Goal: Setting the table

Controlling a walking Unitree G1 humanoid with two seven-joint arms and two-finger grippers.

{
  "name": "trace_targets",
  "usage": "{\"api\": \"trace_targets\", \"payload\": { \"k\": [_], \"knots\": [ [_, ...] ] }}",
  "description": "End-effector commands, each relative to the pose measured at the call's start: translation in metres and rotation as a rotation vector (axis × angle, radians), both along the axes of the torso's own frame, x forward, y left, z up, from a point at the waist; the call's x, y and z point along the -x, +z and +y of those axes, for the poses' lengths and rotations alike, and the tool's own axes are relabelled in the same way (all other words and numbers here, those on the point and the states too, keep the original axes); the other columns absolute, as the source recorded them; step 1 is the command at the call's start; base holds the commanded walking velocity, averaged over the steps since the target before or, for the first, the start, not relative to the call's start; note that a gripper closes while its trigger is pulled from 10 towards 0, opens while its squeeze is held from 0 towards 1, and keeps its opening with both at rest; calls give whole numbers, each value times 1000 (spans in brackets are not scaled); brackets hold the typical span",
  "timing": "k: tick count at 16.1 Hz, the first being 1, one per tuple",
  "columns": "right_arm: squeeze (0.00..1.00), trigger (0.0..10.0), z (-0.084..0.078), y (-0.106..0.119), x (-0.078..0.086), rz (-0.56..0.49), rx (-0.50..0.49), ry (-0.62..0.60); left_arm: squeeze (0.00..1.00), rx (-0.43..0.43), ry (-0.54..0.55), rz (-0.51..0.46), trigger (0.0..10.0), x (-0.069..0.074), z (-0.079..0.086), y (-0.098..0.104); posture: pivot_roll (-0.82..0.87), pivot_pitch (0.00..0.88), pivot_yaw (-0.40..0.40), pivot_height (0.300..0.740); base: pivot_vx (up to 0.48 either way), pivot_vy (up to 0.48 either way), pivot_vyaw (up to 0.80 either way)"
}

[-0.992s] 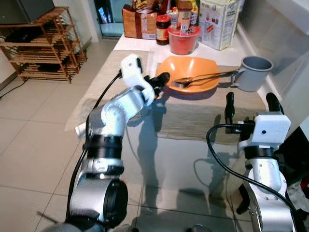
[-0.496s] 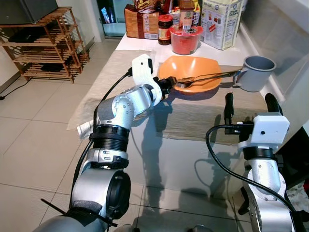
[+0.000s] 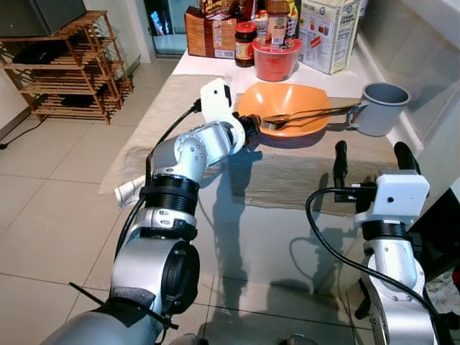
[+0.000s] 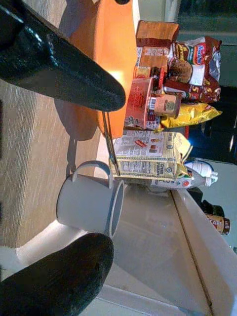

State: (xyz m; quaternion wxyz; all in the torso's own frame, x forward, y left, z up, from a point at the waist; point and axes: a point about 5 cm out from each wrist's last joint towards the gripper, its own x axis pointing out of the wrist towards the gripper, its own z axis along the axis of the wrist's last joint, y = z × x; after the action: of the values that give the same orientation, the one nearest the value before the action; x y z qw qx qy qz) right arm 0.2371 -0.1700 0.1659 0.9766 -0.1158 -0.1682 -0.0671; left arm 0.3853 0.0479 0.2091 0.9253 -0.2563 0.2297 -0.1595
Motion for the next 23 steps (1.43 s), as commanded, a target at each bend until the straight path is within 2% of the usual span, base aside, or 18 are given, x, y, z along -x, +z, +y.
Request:
{"api": "trace_targets", "payload": {
  "k": [1, 4, 9, 20, 21, 23],
  "knots": [
    [0, 10000, 1, 3, 2, -13, 2, -5, 0, -13, 35, -6, 0, -4, 3, 6, -84, 0, 89, 718, 0, 0, 0],
    [0, 10000, 1, 3, 3, -9, 2, -5, 0, 9, 62, -3, 0, -7, 3, 11, -87, 0, 88, 718, 0, 0, 0],
    [0, 10000, 1, 2, 5, -1, 2, -4, 0, 25, 198, 5, 0, -18, 16, 15, -86, 0, 88, 718, 0, 0, 0],
    [0, 10000, 3, -1, 9, 15, 1, 2, 0, 41, 256, -21, 0, -26, 14, 23, -93, 0, 86, 718, 0, 0, 0],
    [0, 10000, 3, -1, 10, 17, 1, 2, 0, 10, 265, -53, 10000, -28, 16, 25, -96, 0, 87, 718, 0, 0, 0],
    [0, 10000, 3, -1, 10, 18, 1, 2, 0, -22, 274, -82, 10000, -29, 18, 27, -97, 0, 87, 718, 0, 0, 0]
  ]
}}
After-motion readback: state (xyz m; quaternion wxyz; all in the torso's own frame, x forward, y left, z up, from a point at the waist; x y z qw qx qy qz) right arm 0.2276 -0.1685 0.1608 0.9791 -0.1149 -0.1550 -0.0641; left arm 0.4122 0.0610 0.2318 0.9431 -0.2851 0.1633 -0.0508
